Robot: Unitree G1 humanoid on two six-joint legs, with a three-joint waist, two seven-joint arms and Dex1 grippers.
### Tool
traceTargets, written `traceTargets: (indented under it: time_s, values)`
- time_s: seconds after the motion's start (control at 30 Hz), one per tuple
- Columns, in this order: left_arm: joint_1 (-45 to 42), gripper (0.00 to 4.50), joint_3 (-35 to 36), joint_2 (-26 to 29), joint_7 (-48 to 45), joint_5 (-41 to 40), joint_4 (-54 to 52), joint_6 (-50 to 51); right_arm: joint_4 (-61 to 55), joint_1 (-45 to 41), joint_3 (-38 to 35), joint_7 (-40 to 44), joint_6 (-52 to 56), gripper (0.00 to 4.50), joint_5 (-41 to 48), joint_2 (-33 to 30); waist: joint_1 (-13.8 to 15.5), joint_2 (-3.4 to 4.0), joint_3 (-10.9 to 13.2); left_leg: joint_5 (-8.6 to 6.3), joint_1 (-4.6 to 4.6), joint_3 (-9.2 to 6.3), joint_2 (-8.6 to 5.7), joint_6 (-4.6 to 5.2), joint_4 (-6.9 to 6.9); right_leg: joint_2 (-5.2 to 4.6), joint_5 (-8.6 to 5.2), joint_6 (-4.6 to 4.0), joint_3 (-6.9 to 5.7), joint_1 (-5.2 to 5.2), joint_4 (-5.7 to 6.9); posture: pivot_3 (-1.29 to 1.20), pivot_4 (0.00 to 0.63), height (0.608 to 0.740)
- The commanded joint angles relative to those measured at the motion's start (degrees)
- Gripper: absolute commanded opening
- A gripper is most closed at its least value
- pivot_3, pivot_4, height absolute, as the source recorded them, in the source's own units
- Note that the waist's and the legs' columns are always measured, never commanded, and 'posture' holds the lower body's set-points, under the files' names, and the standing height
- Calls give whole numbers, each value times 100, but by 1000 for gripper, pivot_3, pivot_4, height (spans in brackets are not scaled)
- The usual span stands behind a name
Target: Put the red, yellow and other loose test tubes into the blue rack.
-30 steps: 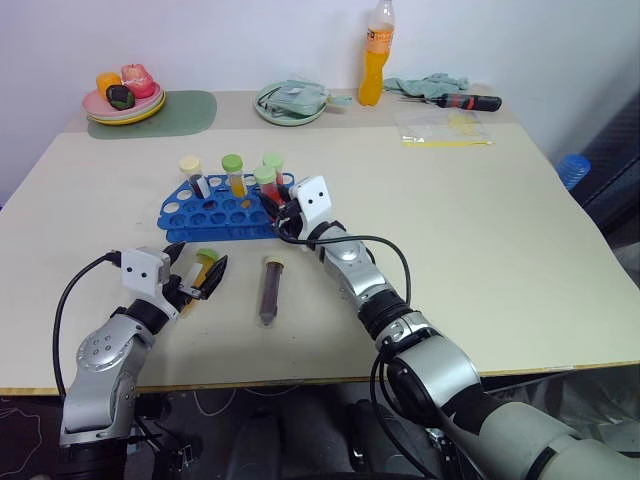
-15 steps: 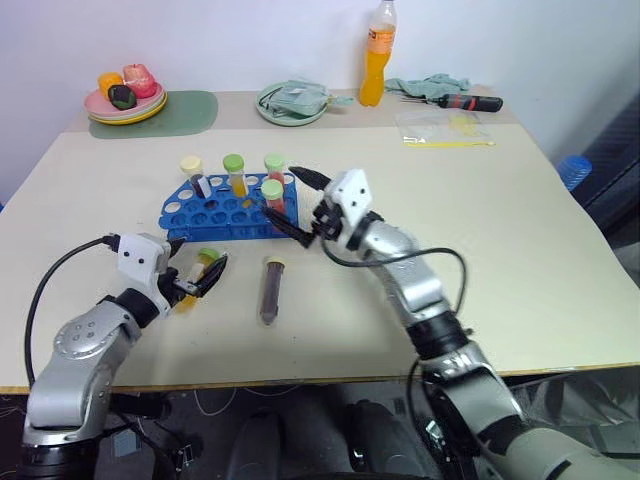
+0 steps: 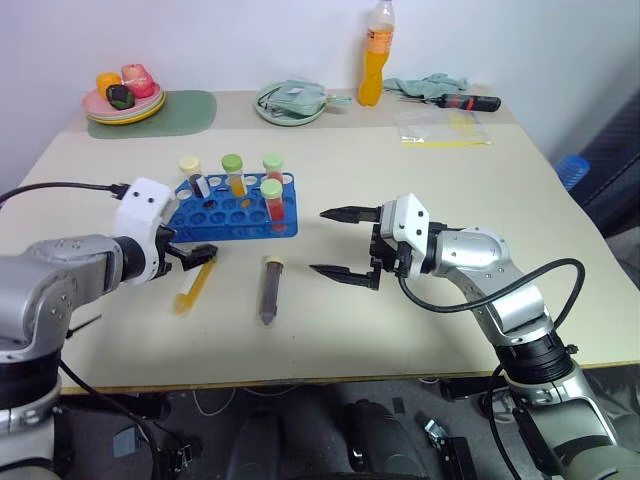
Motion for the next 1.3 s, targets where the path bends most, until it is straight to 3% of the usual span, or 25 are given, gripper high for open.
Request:
traceTargets:
  time_s: [0.03, 0.3, 0.67, 0.9, 1.0, 1.2, 1.3]
  values:
    - [-420, 4500, -417, 432, -37, -488, 359, 275, -293, 50, -9, 46, -33, 4250, 76, -27, -14, 2, 1, 0, 0, -1, 2, 0, -2, 2, 0, 0, 0, -3, 1, 0, 150, 740]
    - [-1254, 4500, -1390, 910, 340, -984, 1762, 275, -650, 288, 179, 242, 92, 4250, 136, -151, 42, 2, 2, 0, -1, -1, 0, 0, 1, 0, -1, -2, -1, -2, 1, 0, 150, 740]
    - [-2394, 4500, -2540, 378, 495, -992, 3478, 275, -990, 450, 256, 453, 230, 4250, 185, -408, 36, -1, 2, 0, -9, -2, -4, 0, 7, -1, -2, 0, -2, -3, 0, 0, 150, 740]
    - [-2561, 4500, -3061, 331, 498, -936, 3789, 275, -1068, 522, 280, 293, 251, 4250, 148, -371, 34, -1, 2, 0, -9, -2, -3, 0, 7, -1, -2, 0, -2, -5, 2, 0, 150, 740]
    - [-2603, 3726, -3096, 278, 504, -778, 3916, 275, -1098, 555, 322, 238, 241, 4304, 140, -338, 38, -1, 2, 1, -10, -2, -4, 0, 9, -2, -2, 0, -2, -5, 2, 0, 150, 740]
    - [-2508, 900, -3107, 299, 397, -845, 3924, 275, -1135, 540, 395, 142, 252, 4304, 133, -251, 38, -1, 2, 1, -11, -2, -5, 0, 10, -2, -2, 0, -2, -4, 3, 0, 150, 740]
    - [-2353, 900, -3045, 684, 5, -988, 3482, 275, -1139, 485, 377, 101, 273, 4304, 164, -234, 18, -1, 2, 1, -11, -2, -4, 0, 10, -1, -2, 0, -2, -5, 4, 0, 150, 740]
